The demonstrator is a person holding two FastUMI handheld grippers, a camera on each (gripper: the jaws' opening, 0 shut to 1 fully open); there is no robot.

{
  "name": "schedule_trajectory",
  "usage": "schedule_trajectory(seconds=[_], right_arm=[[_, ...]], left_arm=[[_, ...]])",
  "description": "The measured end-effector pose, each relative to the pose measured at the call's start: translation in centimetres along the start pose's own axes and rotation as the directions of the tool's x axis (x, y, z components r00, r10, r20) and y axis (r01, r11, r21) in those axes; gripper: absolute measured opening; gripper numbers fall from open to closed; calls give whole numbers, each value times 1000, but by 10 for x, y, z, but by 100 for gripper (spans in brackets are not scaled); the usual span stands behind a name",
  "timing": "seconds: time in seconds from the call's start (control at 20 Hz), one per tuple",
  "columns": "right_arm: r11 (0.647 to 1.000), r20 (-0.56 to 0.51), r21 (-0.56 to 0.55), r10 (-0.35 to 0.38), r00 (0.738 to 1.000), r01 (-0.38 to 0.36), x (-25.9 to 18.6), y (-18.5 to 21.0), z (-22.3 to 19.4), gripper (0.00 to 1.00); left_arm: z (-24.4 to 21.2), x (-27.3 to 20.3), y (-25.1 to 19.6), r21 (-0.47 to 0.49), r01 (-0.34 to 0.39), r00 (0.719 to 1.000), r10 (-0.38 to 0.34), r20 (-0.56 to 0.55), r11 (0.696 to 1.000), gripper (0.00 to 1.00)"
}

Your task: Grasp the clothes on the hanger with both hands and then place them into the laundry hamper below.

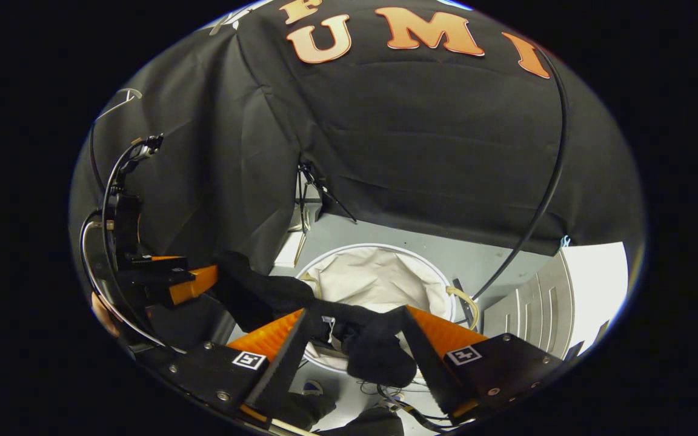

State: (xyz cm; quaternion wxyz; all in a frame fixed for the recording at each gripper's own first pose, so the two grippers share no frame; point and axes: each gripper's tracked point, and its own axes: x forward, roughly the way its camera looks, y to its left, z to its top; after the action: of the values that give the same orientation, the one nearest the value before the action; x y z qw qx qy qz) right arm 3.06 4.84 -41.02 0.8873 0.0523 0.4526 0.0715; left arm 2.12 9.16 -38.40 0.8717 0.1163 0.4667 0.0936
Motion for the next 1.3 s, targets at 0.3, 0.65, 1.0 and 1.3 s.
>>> schedule_trajectory(seconds=[0.3,0.65,1.0,1.3], right_arm=[[1000,-14,7,-10,1000,10,2,-1,-10,94],[1000,4,18,-12,1000,12,-2,0,-3,94],[999,104,25,-25,994,22,-37,-2,27,94],[1000,235,6,-13,972,12,-86,0,76,94]], left_arm=[[23,-14,0,7,6,997,-6,83,1000,98],[23,-25,-9,-9,33,994,-32,100,999,99],[49,-53,-13,-53,70,984,-61,167,996,99],[106,-105,-13,-94,113,948,-79,308,989,99]])
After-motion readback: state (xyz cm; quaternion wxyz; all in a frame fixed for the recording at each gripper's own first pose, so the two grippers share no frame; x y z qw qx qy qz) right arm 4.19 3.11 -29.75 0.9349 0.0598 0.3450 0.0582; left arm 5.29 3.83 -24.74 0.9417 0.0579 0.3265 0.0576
